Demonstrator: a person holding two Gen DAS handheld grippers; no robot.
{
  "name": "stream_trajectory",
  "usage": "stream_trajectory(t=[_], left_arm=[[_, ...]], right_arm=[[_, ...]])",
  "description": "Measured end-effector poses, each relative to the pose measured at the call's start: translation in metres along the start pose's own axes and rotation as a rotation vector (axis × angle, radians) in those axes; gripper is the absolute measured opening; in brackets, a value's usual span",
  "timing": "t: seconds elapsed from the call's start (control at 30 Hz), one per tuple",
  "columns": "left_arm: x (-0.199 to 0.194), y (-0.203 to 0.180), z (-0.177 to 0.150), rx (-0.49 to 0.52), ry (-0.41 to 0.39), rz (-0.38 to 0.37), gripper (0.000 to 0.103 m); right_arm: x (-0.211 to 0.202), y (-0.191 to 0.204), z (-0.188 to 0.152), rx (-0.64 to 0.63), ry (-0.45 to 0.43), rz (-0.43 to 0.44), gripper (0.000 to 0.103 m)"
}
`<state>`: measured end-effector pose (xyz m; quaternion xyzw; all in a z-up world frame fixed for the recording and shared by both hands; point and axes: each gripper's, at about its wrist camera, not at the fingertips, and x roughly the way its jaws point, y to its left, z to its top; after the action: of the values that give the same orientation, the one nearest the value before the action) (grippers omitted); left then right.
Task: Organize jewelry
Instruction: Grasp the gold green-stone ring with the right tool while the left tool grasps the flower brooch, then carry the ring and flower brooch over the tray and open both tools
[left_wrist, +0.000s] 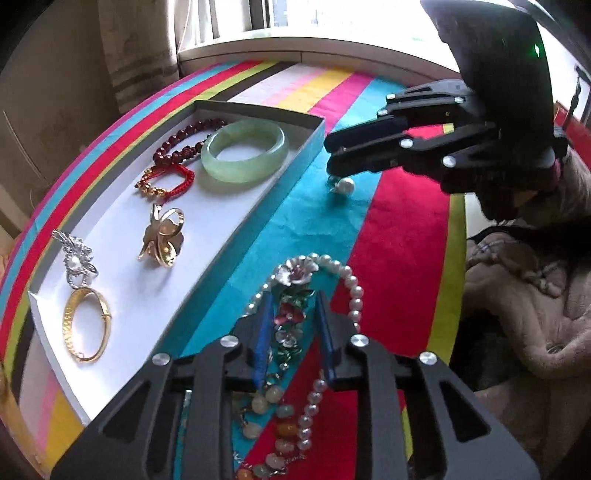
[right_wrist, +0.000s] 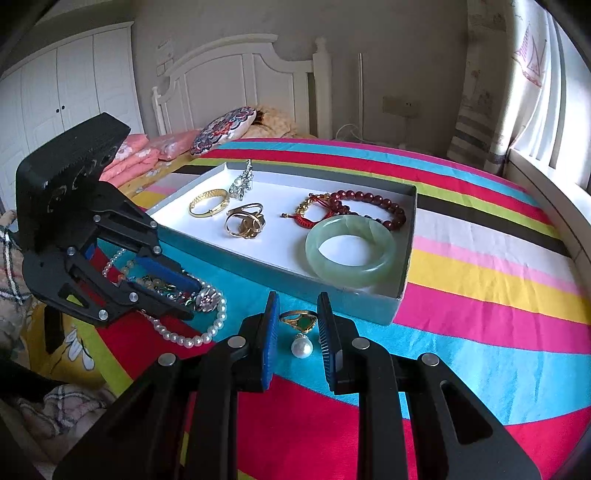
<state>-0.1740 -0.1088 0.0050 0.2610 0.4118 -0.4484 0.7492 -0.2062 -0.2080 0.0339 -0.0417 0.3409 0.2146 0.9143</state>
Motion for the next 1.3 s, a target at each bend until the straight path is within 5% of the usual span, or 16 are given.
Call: stream_trajectory(t=[0.17,0.27,0.77,1.3], left_arm=[[0.004,-0.006,0.0,0.006,-0.014,-0.014,0.041],[0.005,-0.005,0.002,-0.008,-0.027,-0.002,0.019],[-0.039,-0.012,0.009,-0.026,-0.162,0.05,0.018],[-0.08,0.051,0.007,-0.219,-0.263,0.226,0.018]], right_arm=[[0.002,0.0,-0.001,-0.002,0.004,0.0,0.022],[0.0,0.002,-0.001,-0.006,-0.01,-0.004,0.022],[-0.011,-0.003,0.003,0.011,-0.061,-0.012,0.022],[0.019,0.004,0.047,-0.05,-0.06,0.004,0.022]])
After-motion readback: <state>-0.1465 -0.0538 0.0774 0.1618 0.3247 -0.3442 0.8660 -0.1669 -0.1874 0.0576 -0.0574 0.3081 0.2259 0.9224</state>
